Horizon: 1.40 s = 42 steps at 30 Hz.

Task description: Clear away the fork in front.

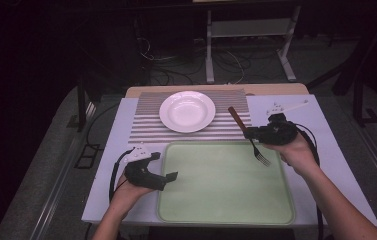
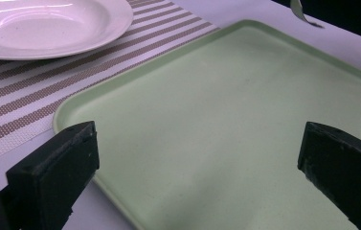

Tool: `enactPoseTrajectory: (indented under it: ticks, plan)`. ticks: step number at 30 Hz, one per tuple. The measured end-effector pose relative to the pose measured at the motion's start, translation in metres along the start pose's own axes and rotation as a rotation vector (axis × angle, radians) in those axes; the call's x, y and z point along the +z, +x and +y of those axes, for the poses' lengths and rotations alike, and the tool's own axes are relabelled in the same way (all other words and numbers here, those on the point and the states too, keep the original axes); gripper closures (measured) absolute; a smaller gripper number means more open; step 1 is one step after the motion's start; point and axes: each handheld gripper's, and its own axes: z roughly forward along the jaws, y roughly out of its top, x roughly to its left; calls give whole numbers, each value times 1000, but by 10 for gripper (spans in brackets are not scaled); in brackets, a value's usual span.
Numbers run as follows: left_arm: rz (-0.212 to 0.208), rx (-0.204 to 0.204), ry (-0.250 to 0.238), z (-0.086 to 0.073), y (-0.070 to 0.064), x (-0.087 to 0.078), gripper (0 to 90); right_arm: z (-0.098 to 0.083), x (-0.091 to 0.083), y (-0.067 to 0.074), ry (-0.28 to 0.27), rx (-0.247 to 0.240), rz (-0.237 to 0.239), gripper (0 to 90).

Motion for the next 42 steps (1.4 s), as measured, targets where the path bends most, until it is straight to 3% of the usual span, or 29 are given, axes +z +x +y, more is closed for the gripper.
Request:
enactPoseTrajectory:
  ticks: [6, 11, 17, 25, 28, 34, 42]
  plan:
    - [-6, 11, 6, 1, -2, 2, 0, -19, -3, 16, -7, -5, 39, 767]
    - [-9, 4, -16, 6, -6, 2, 0, -31, 6, 25, 10, -19, 69, 767]
    - [-28, -18, -39, 14, -11, 4, 0, -32, 9, 32, 6, -37, 91, 767]
    - [-48, -18, -43, 34, -15, 12, 0, -32, 13, 37, 6, -52, 106, 767]
    - [-57, -19, -44, 44, -14, 18, 0, -31, 12, 36, -2, -46, 110, 767]
    - [-80, 20, -70, 68, -18, 36, 0, -30, 10, 34, -21, -35, 108, 767]
    - [-112, 23, -94, 90, -28, 61, 0, -29, 9, 34, -43, -31, 106, 767]
